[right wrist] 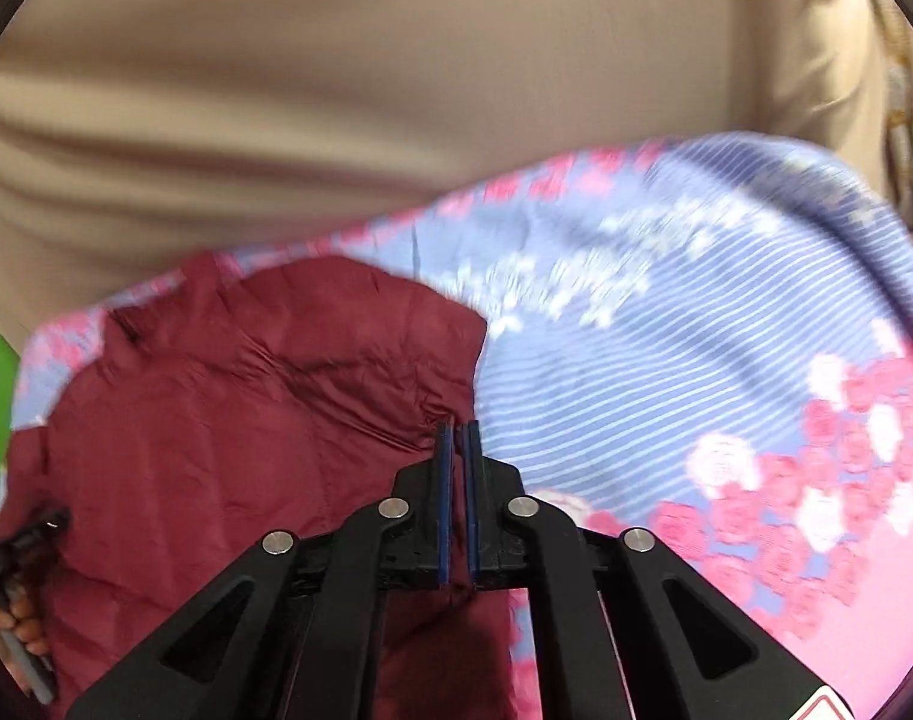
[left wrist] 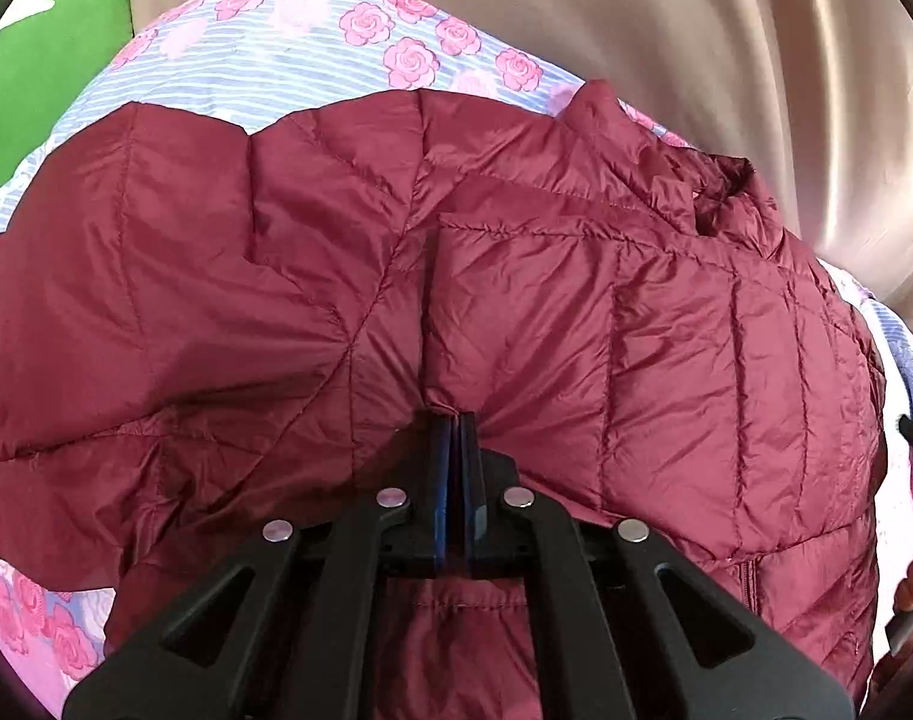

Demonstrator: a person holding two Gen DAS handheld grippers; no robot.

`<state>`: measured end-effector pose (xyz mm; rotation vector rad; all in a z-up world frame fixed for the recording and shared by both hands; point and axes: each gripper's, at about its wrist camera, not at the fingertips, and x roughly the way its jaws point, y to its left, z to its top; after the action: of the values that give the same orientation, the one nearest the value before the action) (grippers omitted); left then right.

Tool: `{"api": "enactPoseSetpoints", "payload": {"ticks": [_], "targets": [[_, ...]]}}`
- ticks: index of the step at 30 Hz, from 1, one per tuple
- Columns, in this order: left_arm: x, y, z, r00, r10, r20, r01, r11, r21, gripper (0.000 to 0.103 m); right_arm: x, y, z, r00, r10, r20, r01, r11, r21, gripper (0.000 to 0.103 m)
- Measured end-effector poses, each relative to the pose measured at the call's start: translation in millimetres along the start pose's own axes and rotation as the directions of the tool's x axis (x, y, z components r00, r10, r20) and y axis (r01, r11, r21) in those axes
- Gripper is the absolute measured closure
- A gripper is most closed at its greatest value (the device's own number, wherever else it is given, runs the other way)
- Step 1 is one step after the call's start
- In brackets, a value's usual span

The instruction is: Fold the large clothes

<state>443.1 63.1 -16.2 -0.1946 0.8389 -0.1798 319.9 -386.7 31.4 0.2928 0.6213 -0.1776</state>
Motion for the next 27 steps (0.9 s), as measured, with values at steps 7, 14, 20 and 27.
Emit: {"api": "enactPoseSetpoints", "payload": {"ticks": [7,14,20,27], "targets": [[-4,2,-8,0.999,0.011,0.036,-0.011,1.0,0.004,0.099,29,24,-33,0.981,-0.02,-0.194,-0.017,0.983,-0.185,0.103],[-6,14,-9,0.998,-0.046,0.032,0.047,0.998,-0.046,0.097,16,14,-37,0.985,-0.042,-0.168,0.02,0.992,-0.128,0.103],[-8,21,-10,0.996,-0.079,0.035,0.082,0.994,-0.076,0.097,-13,-12,-47,0.981,-0.153,-0.116,0.136,0.98,-0.145,0.087],[-6,20,-9,0.995,-0.088,0.038,0.091,0.992,-0.089,0.097,-7,18,-67,0.984,-0.143,-0.107,0.087,0.908,-0.409,0.064]]}}
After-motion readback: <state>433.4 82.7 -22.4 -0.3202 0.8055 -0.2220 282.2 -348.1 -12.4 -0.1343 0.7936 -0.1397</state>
